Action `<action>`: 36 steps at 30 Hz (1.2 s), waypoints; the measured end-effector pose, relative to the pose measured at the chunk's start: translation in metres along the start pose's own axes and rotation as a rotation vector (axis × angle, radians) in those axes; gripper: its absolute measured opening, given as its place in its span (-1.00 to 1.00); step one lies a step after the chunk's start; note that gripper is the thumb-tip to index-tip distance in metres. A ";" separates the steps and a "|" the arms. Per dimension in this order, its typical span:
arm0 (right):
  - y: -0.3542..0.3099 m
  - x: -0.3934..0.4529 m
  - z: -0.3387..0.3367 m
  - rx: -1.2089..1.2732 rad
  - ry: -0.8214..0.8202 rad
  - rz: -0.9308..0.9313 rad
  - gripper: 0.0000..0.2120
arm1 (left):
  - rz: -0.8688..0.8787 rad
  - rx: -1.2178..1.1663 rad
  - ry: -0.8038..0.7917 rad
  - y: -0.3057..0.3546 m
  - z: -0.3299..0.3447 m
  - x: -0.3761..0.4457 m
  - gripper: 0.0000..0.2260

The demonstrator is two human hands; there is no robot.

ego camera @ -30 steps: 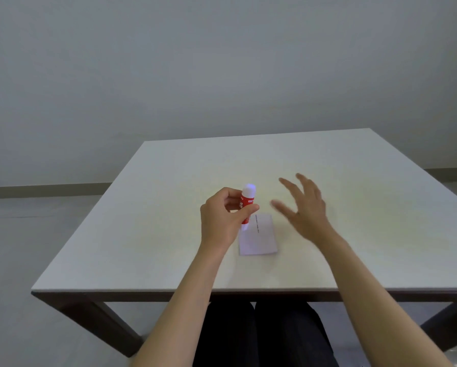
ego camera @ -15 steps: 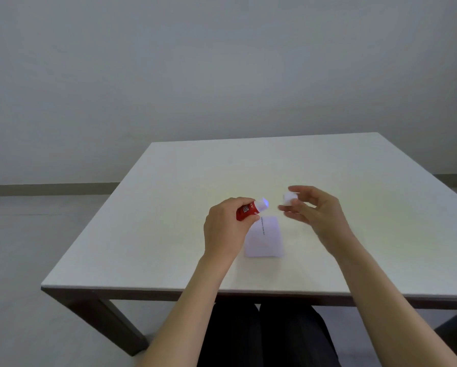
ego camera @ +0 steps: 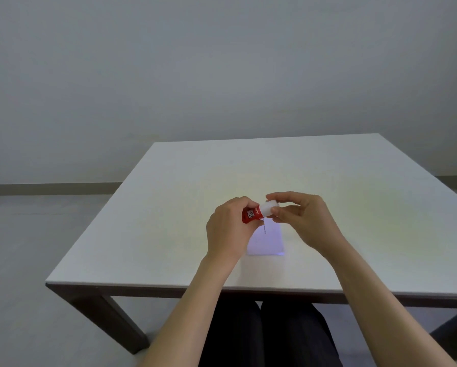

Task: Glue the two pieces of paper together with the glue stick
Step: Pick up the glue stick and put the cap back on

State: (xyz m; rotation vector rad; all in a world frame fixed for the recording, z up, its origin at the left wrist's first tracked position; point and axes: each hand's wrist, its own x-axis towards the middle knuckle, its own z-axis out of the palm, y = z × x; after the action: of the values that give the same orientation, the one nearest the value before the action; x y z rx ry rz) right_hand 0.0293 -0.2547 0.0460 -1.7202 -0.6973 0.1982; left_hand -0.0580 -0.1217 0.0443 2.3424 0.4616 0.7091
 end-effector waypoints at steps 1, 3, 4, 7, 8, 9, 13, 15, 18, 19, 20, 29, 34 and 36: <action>0.000 0.000 0.001 -0.041 -0.003 -0.009 -0.79 | 0.019 0.021 0.009 0.000 0.000 -0.001 -0.82; -0.001 0.000 0.004 -0.089 0.011 -0.001 -0.88 | 0.043 0.047 0.036 -0.001 0.001 -0.004 -0.81; -0.003 -0.001 0.006 -0.146 0.019 0.012 -0.91 | 0.054 0.058 0.044 -0.001 0.002 -0.006 -0.80; 0.000 0.000 0.010 -0.510 0.094 0.079 -0.49 | 0.084 0.093 0.036 -0.001 0.007 -0.011 -0.80; 0.000 0.000 0.010 -0.580 0.128 0.084 -0.43 | 0.086 0.095 0.038 0.000 0.008 -0.012 -0.80; -0.001 -0.001 0.008 -0.549 0.132 0.061 -0.43 | 0.084 0.094 0.048 0.001 0.008 -0.011 -0.80; -0.004 -0.004 0.001 -0.237 -0.046 -0.053 -0.83 | 0.073 0.070 0.106 0.000 0.009 -0.006 -0.77; 0.000 -0.003 0.004 -0.338 0.027 -0.020 -0.80 | 0.083 0.074 0.116 0.000 0.011 -0.006 -0.76; -0.004 -0.001 0.007 -0.469 0.150 0.040 -0.55 | 0.108 0.068 0.147 -0.001 0.012 -0.008 -0.76; -0.004 -0.002 0.006 -0.386 0.113 0.035 -0.67 | 0.115 0.067 0.164 -0.003 0.012 -0.007 -0.76; -0.004 -0.002 0.006 -0.305 0.044 0.026 -0.82 | 0.119 0.073 0.181 -0.005 0.011 -0.005 -0.76; -0.005 -0.001 0.006 -0.258 -0.029 -0.037 -0.76 | 0.123 0.106 0.222 -0.010 0.016 -0.005 -0.76; -0.004 0.004 0.006 -0.452 0.161 0.079 -0.41 | 0.158 0.110 0.224 -0.006 0.028 -0.006 -0.74; -0.004 0.002 0.007 -0.424 0.188 0.119 -0.30 | 0.123 0.061 0.255 -0.010 0.026 0.000 -0.74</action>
State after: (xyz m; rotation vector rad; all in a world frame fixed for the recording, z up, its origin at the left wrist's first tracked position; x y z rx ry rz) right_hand 0.0260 -0.2471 0.0477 -2.1553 -0.5216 -0.0349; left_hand -0.0437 -0.1264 0.0206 2.3623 0.4574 1.0735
